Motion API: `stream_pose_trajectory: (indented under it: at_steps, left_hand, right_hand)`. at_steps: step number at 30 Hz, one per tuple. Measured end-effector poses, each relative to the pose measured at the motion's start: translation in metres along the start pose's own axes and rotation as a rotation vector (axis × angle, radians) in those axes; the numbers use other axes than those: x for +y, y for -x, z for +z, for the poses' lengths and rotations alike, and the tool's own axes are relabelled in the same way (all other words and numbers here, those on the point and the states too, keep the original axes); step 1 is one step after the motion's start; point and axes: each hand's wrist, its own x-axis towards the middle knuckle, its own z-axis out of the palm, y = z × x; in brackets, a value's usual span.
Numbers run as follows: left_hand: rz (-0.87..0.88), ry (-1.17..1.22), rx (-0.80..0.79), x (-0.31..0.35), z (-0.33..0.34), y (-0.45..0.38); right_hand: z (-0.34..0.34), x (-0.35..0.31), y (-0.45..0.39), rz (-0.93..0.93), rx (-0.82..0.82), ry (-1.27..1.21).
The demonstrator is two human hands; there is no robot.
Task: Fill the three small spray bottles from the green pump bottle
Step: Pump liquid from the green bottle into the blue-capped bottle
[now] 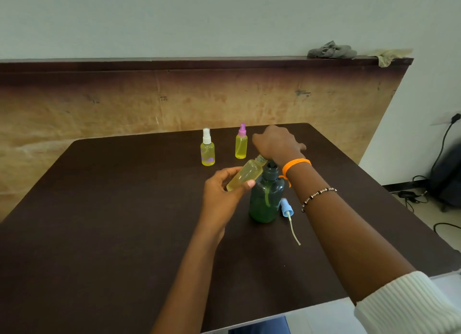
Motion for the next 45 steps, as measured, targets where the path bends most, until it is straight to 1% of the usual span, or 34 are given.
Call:
stream_pose_trajectory:
  at_steps: [5,10,13,19,24,26,30,32,34,36,38,40,45]
  left_hand:
    - [0.001,-0.002,0.008,-0.003,0.001,0.001]
    - [0.01,-0.002,-0.01,-0.001,0.0,0.002]
    - [0.006,-0.003,-0.013,-0.003,0.001,0.001]
    - [-0.005,-0.007,-0.004,-0.011,0.004,-0.003]
    - [0.0,0.024,-0.034,-0.012,0.002,-0.001]
    - [0.004,0.034,-0.05,-0.013,0.002,0.0]
    - [0.004,0.033,-0.056,-0.021,0.003,0.002]
    - [0.011,0.023,-0.053,-0.025,0.003,0.002]
    - [0.022,0.018,-0.053,-0.028,0.002,0.004]
    - [0.028,0.035,-0.054,-0.029,0.001,0.008]
    - [0.031,0.044,-0.053,-0.032,-0.002,0.01]
    - [0.026,0.038,-0.041,-0.035,-0.005,0.013]
    - [-0.035,0.054,-0.028,-0.049,-0.012,0.021]
  right_hand:
    - [0.002,0.003,0.0,-0.008,0.022,-0.017]
    - [0.0,-0.001,-0.002,0.013,-0.023,0.016]
    - [0.001,0.0,-0.003,0.024,-0.017,0.024]
    - [0.003,0.001,-0.003,0.026,-0.016,0.002]
    - [0.006,0.003,-0.01,0.023,-0.031,-0.044]
    - [0.009,0.006,-0.015,0.036,-0.03,-0.141]
    - [0.017,0.014,-0.023,0.105,-0.049,-0.63]
    - [0.014,0.018,-0.022,0.129,-0.017,-0.806]
    - [0.007,0.025,-0.017,0.128,0.014,-0.909]
    - [0.003,0.033,-0.008,0.109,0.024,-0.953]
    - [0.006,0.048,-0.002,0.099,0.07,-0.916]
    - [0.017,0.066,0.007,0.098,0.119,-0.822]
    - [0.056,0.109,0.036,0.159,0.108,-0.481]
